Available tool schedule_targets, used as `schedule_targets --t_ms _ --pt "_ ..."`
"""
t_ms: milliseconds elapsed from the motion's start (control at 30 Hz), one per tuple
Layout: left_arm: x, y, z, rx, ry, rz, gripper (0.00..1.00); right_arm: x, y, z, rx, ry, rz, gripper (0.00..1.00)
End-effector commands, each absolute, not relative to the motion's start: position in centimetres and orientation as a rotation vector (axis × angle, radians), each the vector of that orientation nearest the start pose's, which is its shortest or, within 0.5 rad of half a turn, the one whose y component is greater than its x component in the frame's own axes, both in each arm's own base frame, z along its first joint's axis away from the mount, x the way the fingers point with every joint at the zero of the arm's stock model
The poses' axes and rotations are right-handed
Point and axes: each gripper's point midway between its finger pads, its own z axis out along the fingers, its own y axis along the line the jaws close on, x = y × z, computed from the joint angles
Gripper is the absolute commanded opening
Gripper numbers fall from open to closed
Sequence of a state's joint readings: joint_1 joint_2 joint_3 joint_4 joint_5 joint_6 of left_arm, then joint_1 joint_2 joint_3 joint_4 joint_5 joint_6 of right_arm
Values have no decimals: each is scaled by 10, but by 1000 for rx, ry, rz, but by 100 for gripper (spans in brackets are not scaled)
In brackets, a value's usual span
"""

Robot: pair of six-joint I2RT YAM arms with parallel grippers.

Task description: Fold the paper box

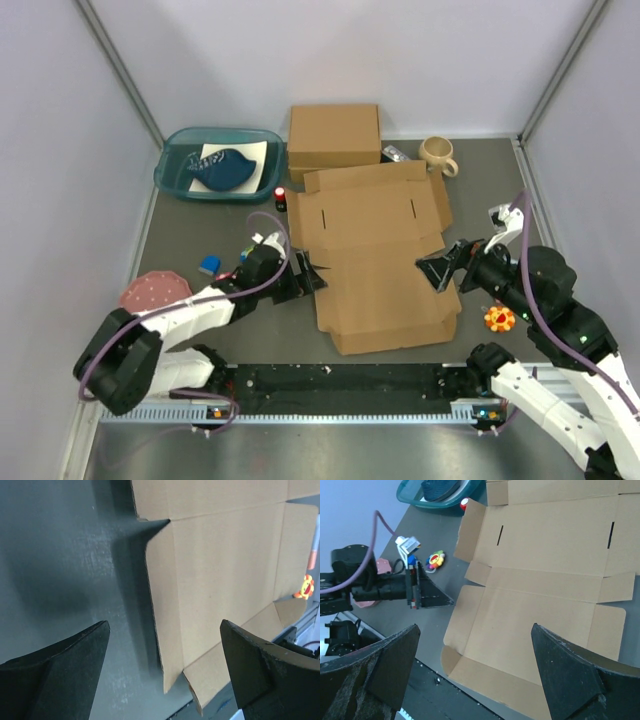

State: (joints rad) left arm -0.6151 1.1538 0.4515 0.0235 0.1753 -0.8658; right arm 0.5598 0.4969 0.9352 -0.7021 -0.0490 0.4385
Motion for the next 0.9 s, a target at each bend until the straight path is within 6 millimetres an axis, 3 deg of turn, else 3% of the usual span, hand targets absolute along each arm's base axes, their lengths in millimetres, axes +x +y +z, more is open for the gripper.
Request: schedule_targets --t_ms 0,67,167,200,267,300,400,433,467,500,567,667,733,867 --pt "238 -248 65 -215 2360 -992 95 172 142 305 -142 1855 777 95" --pt "236 -263 65 -159 2366 -1074 85 173 142 303 -138 1860 774 95" --pt "231 -273 46 -131 2437 -1100 69 172 141 303 -134 1857 775 95" --pt "230 -272 43 -126 2448 -1095 55 172 141 303 -131 1854 776 95" --pt "223 -263 30 -139 2514 -1031 39 171 140 304 -126 1850 777 95" --pt "225 -259 32 -126 2498 -1002 26 170 139 304 -123 1850 777 95" --pt "215 -246 39 -69 2512 -942 11 170 139 303 -122 1850 778 95" --pt "214 -244 46 -50 2515 -925 0 170 139 304 -122 1849 781 95" --pt "214 -242 63 -23 2478 -932 0 169 140 305 -127 1846 784 95" --pt "200 -227 57 15 2553 -852 0 169 140 306 -126 1845 787 95" --pt "201 -222 87 105 2492 -832 0 168 140 306 -132 1841 784 95" --pt "190 -204 107 187 2514 -759 0 167 140 302 -149 1844 781 95" --pt "179 -196 112 220 2566 -729 0 168 140 296 -151 1856 774 95" --pt "159 -188 99 272 2702 -683 0 169 143 286 -159 1874 778 95"
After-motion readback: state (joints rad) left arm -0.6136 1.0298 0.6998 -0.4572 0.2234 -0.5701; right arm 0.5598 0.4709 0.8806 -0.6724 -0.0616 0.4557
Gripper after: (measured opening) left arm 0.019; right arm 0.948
